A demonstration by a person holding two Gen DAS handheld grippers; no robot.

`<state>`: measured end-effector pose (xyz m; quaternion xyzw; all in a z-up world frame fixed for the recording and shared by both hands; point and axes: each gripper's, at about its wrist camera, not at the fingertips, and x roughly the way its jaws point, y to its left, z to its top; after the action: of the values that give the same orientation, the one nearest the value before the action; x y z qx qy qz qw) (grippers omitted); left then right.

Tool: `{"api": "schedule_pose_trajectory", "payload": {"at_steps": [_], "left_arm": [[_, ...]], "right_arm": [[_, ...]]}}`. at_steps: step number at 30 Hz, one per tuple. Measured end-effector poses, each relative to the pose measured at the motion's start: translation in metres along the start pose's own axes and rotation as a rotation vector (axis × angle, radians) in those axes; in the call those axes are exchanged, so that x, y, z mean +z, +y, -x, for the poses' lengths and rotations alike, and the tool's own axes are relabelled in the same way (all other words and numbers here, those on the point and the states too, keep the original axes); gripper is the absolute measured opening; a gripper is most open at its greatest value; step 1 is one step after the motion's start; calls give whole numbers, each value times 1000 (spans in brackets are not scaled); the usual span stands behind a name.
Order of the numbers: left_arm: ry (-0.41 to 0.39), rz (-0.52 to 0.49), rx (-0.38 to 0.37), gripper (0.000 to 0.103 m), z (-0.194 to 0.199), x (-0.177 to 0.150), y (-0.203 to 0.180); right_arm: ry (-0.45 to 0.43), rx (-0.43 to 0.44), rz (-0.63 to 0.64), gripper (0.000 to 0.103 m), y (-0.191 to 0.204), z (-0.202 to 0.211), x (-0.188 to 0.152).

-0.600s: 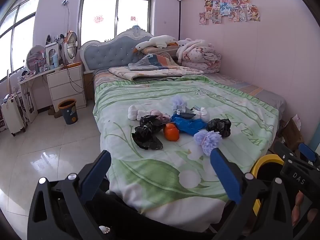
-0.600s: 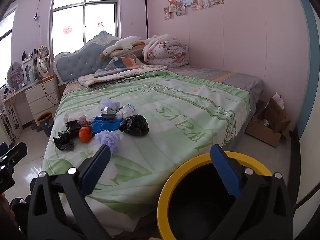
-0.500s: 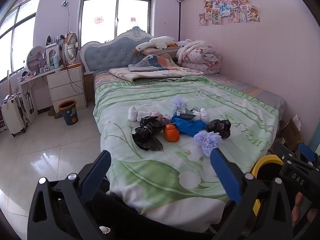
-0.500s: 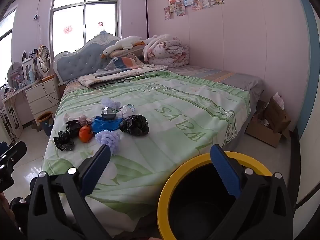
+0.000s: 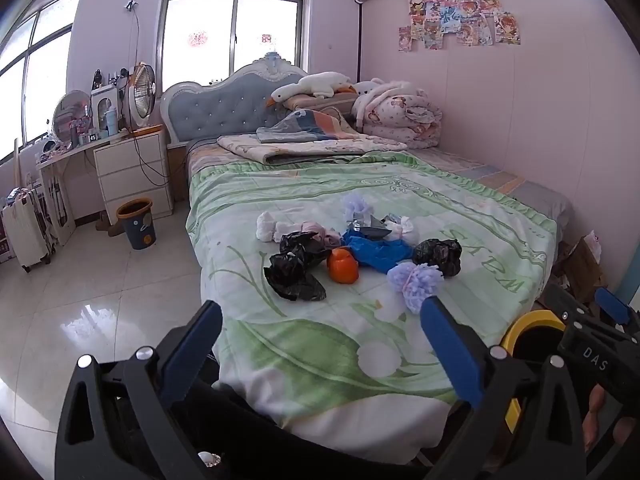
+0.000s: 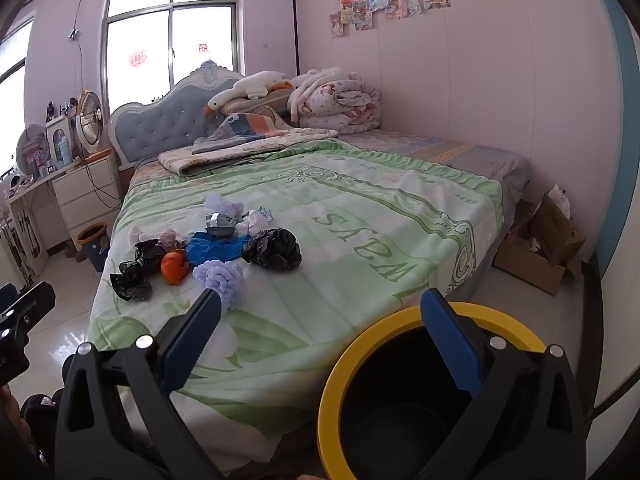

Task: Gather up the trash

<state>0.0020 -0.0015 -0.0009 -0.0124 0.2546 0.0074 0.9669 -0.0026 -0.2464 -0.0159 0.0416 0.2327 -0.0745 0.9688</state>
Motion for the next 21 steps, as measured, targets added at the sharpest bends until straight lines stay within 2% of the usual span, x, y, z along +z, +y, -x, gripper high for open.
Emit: {"api": "schedule_pose_trajectory", "payload": {"at_steps": [21], "left_arm": [[0,-1,-7,96,10,-2,-6]], "right_arm": [[5,3,-3,96,5,-1,4]]}}
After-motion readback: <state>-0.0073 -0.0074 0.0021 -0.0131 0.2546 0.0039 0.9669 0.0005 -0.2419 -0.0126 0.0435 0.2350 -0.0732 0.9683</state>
